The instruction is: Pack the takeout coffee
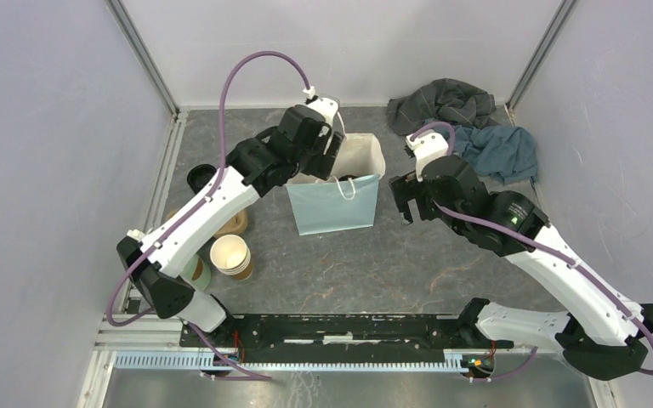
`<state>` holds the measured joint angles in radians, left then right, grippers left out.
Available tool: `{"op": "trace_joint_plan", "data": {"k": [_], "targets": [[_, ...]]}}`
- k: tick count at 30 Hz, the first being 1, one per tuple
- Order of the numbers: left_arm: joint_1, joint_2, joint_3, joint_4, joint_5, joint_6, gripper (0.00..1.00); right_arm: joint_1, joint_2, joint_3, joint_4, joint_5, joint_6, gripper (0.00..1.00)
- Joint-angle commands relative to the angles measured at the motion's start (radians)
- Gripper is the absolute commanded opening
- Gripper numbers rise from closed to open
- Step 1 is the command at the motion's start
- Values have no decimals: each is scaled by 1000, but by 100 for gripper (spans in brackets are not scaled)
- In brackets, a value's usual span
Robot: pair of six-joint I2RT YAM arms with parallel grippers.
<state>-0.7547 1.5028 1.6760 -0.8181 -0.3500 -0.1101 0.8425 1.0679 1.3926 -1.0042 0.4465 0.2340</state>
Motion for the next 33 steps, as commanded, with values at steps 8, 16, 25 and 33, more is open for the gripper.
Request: {"op": "trace_joint_plan", "data": {"k": [8, 16, 25, 33], "targets": [[-5, 81, 461, -135, -137, -110, 100, 0, -18, 167, -7, 93, -104, 98], [8, -51, 542, -10, -94, -211, 100, -1, -77, 279, 87, 212, -258, 98], [8, -272, 357, 330, -99, -238, 100, 0, -116, 499, 149, 275, -292, 98], [8, -303, 394, 268, -133, -253, 100, 0, -124, 523, 174, 308, -278, 98]]}}
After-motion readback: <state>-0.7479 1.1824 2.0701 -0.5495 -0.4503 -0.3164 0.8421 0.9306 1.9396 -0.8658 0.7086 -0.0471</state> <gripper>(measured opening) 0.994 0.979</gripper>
